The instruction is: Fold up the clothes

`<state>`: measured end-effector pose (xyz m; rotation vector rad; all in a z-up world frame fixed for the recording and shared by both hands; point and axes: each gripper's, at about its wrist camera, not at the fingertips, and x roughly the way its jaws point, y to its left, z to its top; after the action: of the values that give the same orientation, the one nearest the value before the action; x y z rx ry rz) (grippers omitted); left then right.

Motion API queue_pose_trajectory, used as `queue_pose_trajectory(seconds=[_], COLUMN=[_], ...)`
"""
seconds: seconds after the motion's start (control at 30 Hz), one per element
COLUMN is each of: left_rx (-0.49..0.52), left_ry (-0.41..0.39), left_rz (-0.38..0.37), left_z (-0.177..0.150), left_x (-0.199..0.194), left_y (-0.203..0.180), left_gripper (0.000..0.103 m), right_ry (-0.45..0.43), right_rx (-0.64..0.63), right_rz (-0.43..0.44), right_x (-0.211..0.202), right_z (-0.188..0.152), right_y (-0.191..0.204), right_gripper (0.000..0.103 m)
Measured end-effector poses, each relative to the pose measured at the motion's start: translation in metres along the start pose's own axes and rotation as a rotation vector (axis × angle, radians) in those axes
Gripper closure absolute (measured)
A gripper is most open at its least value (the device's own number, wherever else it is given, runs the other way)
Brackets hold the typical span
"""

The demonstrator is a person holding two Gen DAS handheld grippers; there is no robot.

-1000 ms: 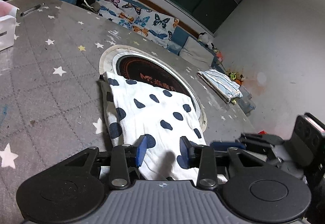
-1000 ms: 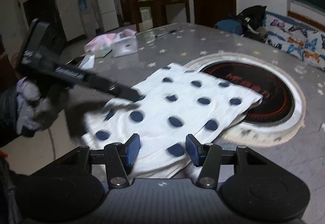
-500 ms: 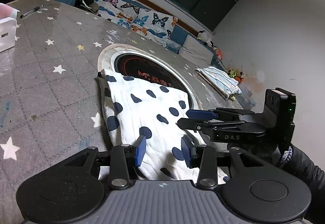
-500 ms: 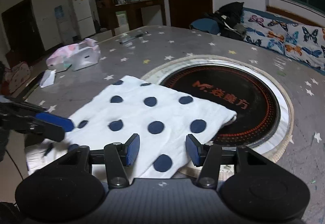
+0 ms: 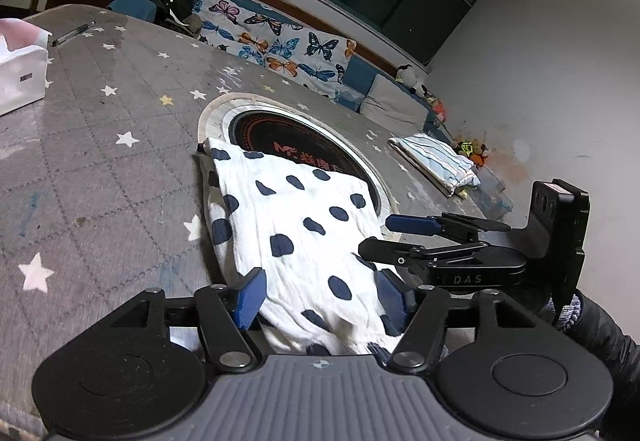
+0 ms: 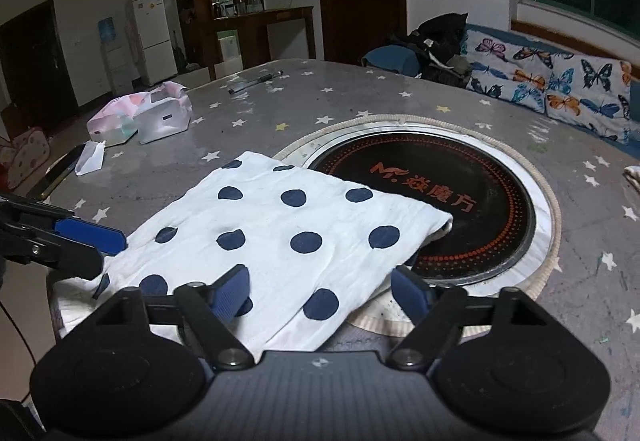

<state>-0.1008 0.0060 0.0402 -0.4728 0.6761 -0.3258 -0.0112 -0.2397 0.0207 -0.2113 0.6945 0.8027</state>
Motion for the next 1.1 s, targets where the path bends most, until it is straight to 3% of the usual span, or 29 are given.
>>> queue_pose_trajectory(seconds=[0.4, 0.6, 1.1], left_rx=[-0.013, -0.015, 0.03], left_ry=[0.019, 0.027, 0.047], left_rz=[0.04, 0.064, 0.085], left_z=[-0.012, -0.016, -0.028], left_x=[-0.006, -0.007, -0.012], left_y=[-0.002, -0.003, -0.012], left_gripper=[0.027, 0.019, 0.011], right_ry=[-0.035, -0.063, -0.115], right_rx=[0.029, 0.033, 0.022], right_rz=[-0.033, -0.054, -0.042], right_x=[-0.015, -0.024, -0.035], right_z=[-0.013, -0.016, -0.021], right_y=[0.006, 0.009, 0.026], right_gripper=[0.001, 0.0, 0.0])
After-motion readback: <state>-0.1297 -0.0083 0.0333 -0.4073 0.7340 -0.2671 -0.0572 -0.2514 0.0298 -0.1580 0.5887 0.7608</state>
